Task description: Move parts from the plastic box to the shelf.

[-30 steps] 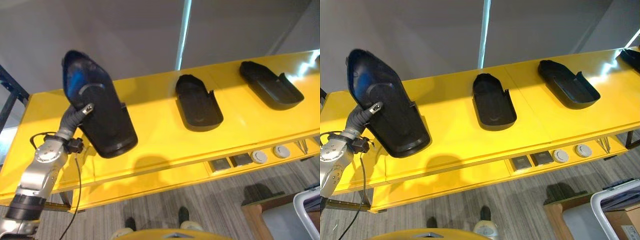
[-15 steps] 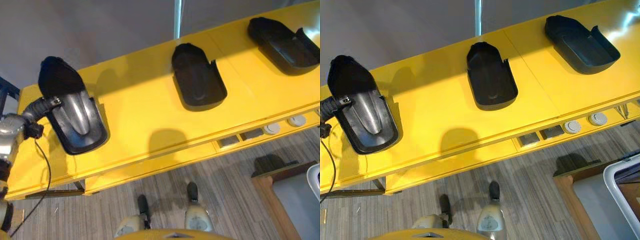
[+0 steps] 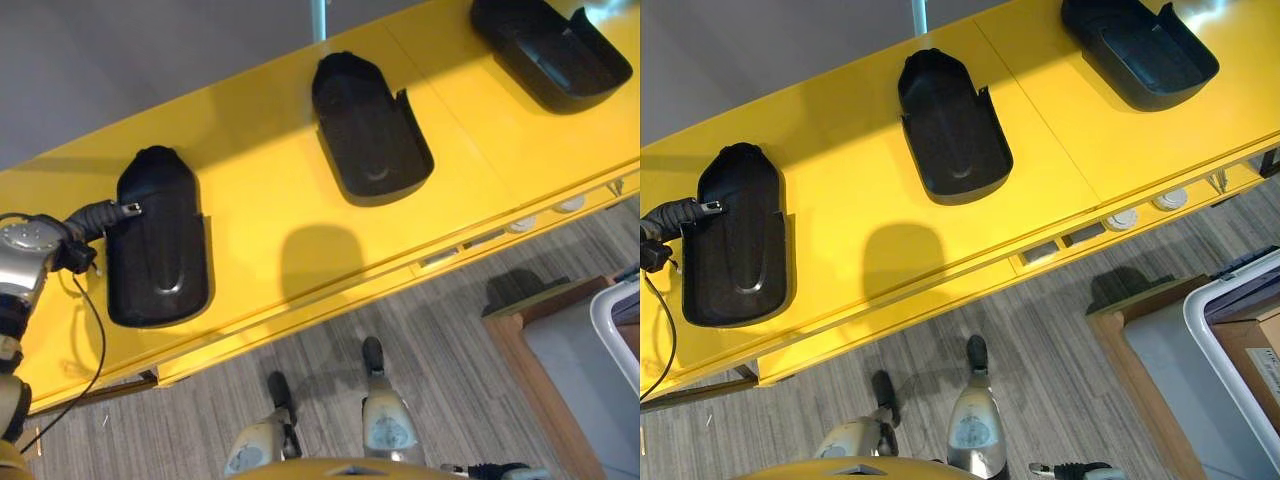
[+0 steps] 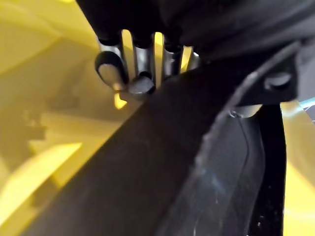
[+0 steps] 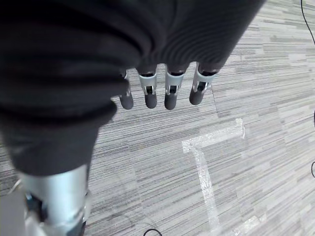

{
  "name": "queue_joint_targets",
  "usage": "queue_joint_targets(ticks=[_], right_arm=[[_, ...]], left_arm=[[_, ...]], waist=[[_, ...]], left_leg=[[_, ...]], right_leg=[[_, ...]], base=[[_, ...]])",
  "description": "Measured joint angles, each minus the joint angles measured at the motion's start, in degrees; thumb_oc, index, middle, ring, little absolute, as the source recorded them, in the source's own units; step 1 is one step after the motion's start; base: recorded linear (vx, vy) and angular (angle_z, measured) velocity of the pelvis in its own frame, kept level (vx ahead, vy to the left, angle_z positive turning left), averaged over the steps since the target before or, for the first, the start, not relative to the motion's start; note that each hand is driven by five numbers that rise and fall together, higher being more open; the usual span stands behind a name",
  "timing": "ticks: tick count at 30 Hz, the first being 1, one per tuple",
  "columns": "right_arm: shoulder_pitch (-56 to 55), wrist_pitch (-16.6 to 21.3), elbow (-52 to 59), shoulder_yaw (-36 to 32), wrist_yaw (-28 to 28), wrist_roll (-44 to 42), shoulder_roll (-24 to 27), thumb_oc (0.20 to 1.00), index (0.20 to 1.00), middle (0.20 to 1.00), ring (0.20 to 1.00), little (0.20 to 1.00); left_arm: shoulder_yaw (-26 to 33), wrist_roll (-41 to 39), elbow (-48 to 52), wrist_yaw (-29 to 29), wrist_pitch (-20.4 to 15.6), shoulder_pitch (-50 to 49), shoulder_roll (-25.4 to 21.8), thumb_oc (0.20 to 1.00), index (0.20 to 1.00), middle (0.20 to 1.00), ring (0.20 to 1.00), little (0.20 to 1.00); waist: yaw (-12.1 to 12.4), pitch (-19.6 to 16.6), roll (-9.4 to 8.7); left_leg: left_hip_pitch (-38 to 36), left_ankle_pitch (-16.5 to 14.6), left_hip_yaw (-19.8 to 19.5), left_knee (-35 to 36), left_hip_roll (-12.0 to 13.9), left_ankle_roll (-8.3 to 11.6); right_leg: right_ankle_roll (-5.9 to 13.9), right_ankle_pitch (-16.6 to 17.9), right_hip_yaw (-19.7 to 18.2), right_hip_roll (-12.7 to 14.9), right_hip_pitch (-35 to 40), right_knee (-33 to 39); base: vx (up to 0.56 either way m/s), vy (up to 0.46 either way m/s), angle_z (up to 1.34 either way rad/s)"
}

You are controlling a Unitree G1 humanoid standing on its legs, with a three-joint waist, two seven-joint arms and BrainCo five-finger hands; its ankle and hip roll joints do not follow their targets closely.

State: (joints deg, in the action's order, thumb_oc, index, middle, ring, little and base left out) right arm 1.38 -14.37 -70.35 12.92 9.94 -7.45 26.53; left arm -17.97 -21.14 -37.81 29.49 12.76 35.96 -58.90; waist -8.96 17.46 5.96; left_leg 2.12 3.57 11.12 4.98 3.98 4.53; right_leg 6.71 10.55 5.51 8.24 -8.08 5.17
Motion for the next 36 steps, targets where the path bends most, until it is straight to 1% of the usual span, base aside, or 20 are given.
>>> queue_joint_targets(ticks=[1, 2, 4, 10, 14, 15, 17, 19, 23, 24, 25, 27, 28, 29, 30, 31, 32, 33, 34, 36], right_arm=[[0.0, 0.2, 0.1, 0.2, 0.0, 0.0, 0.0, 1.0, 1.0, 1.0, 1.0, 1.0], [0.0, 0.2, 0.2, 0.4, 0.0, 0.0, 0.0, 1.0, 1.0, 1.0, 1.0, 1.0], [0.0, 0.2, 0.5, 1.3, 0.0, -0.1, -0.1, 1.0, 1.0, 1.0, 1.0, 1.0], [0.1, 0.2, 2.0, 1.7, -0.1, -0.1, -0.4, 1.0, 1.0, 1.0, 1.0, 1.0], [0.2, 0.1, 1.8, 1.7, -0.1, -0.1, -2.2, 1.0, 1.0, 1.0, 1.0, 1.0], [-0.1, -0.5, 1.8, 2.3, -0.1, -0.1, -4.5, 1.0, 1.0, 1.0, 1.0, 1.0], [-0.2, -0.6, 1.8, 2.4, -0.1, -0.1, -5.6, 1.0, 1.0, 1.0, 1.0, 1.0], [-0.2, -0.7, 1.7, 2.6, -0.1, -0.1, -6.3, 1.0, 1.0, 1.0, 1.0, 1.0], [-1.0, -1.0, 0.9, 2.7, 0.0, -0.1, -7.0, 1.0, 1.0, 1.0, 1.0, 1.0], [-0.4, -1.1, -0.4, 3.1, 0.0, -0.1, -7.4, 1.0, 1.0, 1.0, 1.0, 1.0], [-0.3, -1.3, -0.5, 3.2, 0.0, -0.1, -7.7, 1.0, 1.0, 1.0, 1.0, 1.0], [-0.7, -2.1, -1.3, 2.3, 0.0, -0.2, -8.2, 1.0, 1.0, 1.0, 1.0, 1.0], [-0.3, -2.4, -0.8, 2.4, 0.0, -0.4, -8.3, 1.0, 1.0, 1.0, 1.0, 1.0], [-0.3, -2.4, -0.8, 2.4, 0.0, -1.1, -8.4, 1.0, 1.0, 1.0, 1.0, 1.0], [-0.4, -2.4, -0.8, 2.3, 0.0, -1.4, -8.4, 1.0, 1.0, 1.0, 1.0, 1.0], [-0.4, -2.4, -0.3, 2.3, -0.1, -1.9, -8.6, 1.0, 1.0, 1.0, 1.0, 1.0], [-0.5, -2.4, -0.4, 2.0, -0.4, -2.4, -9.1, 1.0, 1.0, 1.0, 1.0, 1.0], [-0.8, -2.6, -0.5, 2.1, -0.5, -2.4, -9.1, 1.0, 1.0, 1.0, 1.0, 1.0], [-1.4, -3.0, -0.5, 2.3, -0.6, -2.4, -9.7, 1.0, 1.0, 1.0, 1.0, 1.0], [-1.9, -3.3, -1.5, 2.1, -0.9, -3.0, -10.1, 1.0, 1.0, 1.0, 1.0, 1.0]], left_arm=[[0.0, 0.0, 0.0, 0.0, 0.0, -0.1, 0.0, 0.2, 0.2, 0.2, 0.2, 0.2], [0.1, 0.1, -0.1, -0.1, 0.0, -0.2, 0.0, 1.0, 1.0, 1.0, 1.0, 1.0], [0.6, 2.5, -1.1, -2.1, -0.1, -0.8, 1.0, 1.0, 1.0, 1.0, 1.0, 1.0], [1.0, 4.0, -1.6, -7.0, -0.7, -1.7, 1.8, 1.0, 1.0, 1.0, 1.0, 1.0], [1.1, 5.1, -1.6, -10.8, -1.8, -1.9, 2.0, 1.0, 1.0, 1.0, 1.0, 1.0], [1.1, 5.7, -1.5, -13.9, -3.0, -2.0, 2.1, 1.0, 1.0, 1.0, 1.0, 1.0], [1.0, 5.8, -1.2, -16.3, -4.1, -2.0, 2.1, 1.0, 1.0, 1.0, 1.0, 1.0], [0.7, 6.6, -1.0, -18.9, -4.7, -1.5, 2.3, 1.0, 1.0, 1.0, 1.0, 1.0], [0.0, 6.8, -0.2, -24.4, -6.6, -1.2, 2.3, 1.0, 1.0, 1.0, 1.0, 1.0], [0.0, 5.9, 2.9, -27.8, -8.3, -0.3, 2.4, 1.0, 1.0, 1.0, 1.0, 1.0], [0.3, 4.8, 5.9, -29.1, -9.3, -0.2, 2.4, 1.0, 1.0, 1.0, 1.0, 1.0], [4.8, 2.9, 16.6, -31.1, -12.9, -2.6, 4.2, 1.0, 1.0, 1.0, 1.0, 1.0], [6.9, 2.1, 24.5, -32.2, -15.2, -4.8, 5.6, 1.0, 1.0, 1.0, 1.0, 1.0], [8.6, 1.9, 28.3, -32.3, -16.1, -6.6, 6.8, 0.793, 0.793, 0.793, 0.793, 0.793], [9.6, 1.7, 30.9, -32.3, -17.0, -8.2, 7.8, 0.454, 0.454, 0.454, 0.454, 0.454], [10.8, 1.5, 33.8, -32.3, -17.3, -10.2, 9.3, 0.2, 0.2, 0.2, 0.2, 0.2], [13.8, 1.1, 38.8, -32.5, -17.5, -14.4, 13.4, 0.2, 0.2, 0.2, 0.2, 0.2], [14.9, 1.0, 41.6, -32.6, -18.0, -17.3, 16.6, 0.2, 0.2, 0.2, 0.2, 0.2], [14.9, 1.0, 44.5, -32.7, -18.7, -22.5, 21.4, 0.2, 0.2, 0.2, 0.2, 0.2], [14.5, -0.3, 45.7, -33.8, -19.4, -26.8, 25.8, 0.2, 0.2, 0.2, 0.2, 0.2]], waist=[[0.1, 0.0, -0.01], [0.2, 0.0, -0.03], [0.4, 0.0, -0.04], [1.1, -0.2, -0.64], [1.4, -1.6, -2.33], [1.6, -4.8, -4.48], [1.7, -6.7, -5.54], [1.8, -7.3, -6.15], [2.2, -11.5, -6.26], [2.8, -12.4, -6.49], [3.3, -12.8, -6.76], [4.2, -13.2, -7.17], [5.2, -14.1, -7.39], [5.4, -14.7, -7.41], [5.6, -15.2, -7.4], [5.9, -15.7, -7.45], [6.1, -16.3, -7.43], [6.6, -16.5, -7.45], [8.3, -16.8, -7.94], [9.2, -17.0, -8.74]], left_leg=[[0.0, 0.0, 0.0, 0.0, 0.0, 0.02], [0.0, 0.0, 0.0, 0.0, 0.1, 0.02], [-0.5, 0.0, 0.0, 0.0, 0.2, 0.03], [-2.2, -0.2, -0.2, 0.0, 0.8, 0.39], [-3.2, -0.2, -0.5, 0.0, 1.2, 0.48], [-4.0, -0.5, -0.6, 0.0, 1.6, 0.81], [-4.2, -0.5, -0.5, 0.0, 1.6, 0.82], [-5.4, -0.6, -0.4, 0.0, 1.7, 0.77], [-5.8, -1.0, -0.3, 0.0, 1.7, 0.76], [-6.3, -1.0, -0.4, 0.0, 1.8, 0.76], [-6.4, -0.9, -0.5, 0.0, 1.9, 0.76], [-6.8, -1.2, -1.0, 0.0, 2.0, 0.59], [-6.8, -1.2, -1.2, 0.0, 2.0, 0.54], [-6.8, -1.5, -1.3, 0.0, 2.0, 0.95], [-6.8, -1.5, -1.5, 0.0, 2.0, 0.97], [-6.8, -1.5, -1.7, 0.0, 2.0, 0.97], [-6.8, -1.5, -2.2, 0.0, 2.0, 0.96], [-7.0, -1.5, -2.6, 0.0, 2.0, 0.97], [-7.1, -1.5, -3.3, 0.0, 2.0, 0.97], [-6.9, -1.3, -4.1, 0.0, 2.0, 0.89]], right_leg=[[-0.02, 0.0, 0.0, 0.0, 0.0, 0.0], [-0.02, 0.0, 0.0, 0.0, 0.0, 0.0], [-0.03, 0.0, 0.0, -0.2, 0.5, 0.0], [-0.41, -0.6, 0.4, -0.6, 2.4, 0.0], [-0.6, -0.8, 1.1, -0.9, 3.7, 0.0], [-0.98, -1.1, 1.2, -1.3, 4.4, 0.0], [-1.04, -1.1, 1.2, -1.4, 4.6, 0.0], [-1.16, -1.2, 1.3, -1.4, 5.8, 0.0], [-1.43, -1.5, 1.3, -1.3, 6.2, 0.0], [-1.37, -1.5, 1.5, -1.2, 6.9, 0.0], [-1.38, -1.5, 1.7, -1.2, 7.3, 0.0], [-1.52, -2.1, 1.8, -1.2, 8.1, 0.0], [-1.62, -2.2, 1.9, -1.2, 8.2, 0.0], [-1.48, -2.3, 2.0, -1.2, 8.2, 0.0], [-1.09, -2.6, 2.1, -1.2, 8.3, 0.0], [-1.07, -2.7, 2.5, -1.2, 8.4, 0.0], [-1.03, -2.8, 3.0, -1.1, 8.8, 0.0], [-0.96, -3.0, 3.3, -1.1, 9.1, 0.0], [-1.0, -3.1, 3.8, -1.1, 9.6, 0.0], [-0.99, -3.3, 4.5, -1.1, 9.9, 0.0]], base=[[-0.03, -0.035, 0.0], [-0.03, -0.044, 0.0], [-0.02, -0.043, 0.0], [0.01, -0.03, 0.02], [0.04, -0.051, 0.05], [0.03, -0.047, 0.01], [0.03, -0.046, -0.02], [0.02, -0.048, 0.01], [-0.04, -0.06, 0.0], [-0.08, -0.07, 0.08], [-0.09, -0.052, 0.08], [-0.06, -0.024, 0.05], [-0.06, -0.026, 0.06], [-0.06, -0.026, 0.06], [-0.04, -0.023, 0.08], [-0.03, -0.015, 0.14], [-0.04, -0.01, 0.18], [-0.05, -0.006, 0.23], [-0.05, -0.006, 0.25], [-0.02, -0.017, 0.26]])
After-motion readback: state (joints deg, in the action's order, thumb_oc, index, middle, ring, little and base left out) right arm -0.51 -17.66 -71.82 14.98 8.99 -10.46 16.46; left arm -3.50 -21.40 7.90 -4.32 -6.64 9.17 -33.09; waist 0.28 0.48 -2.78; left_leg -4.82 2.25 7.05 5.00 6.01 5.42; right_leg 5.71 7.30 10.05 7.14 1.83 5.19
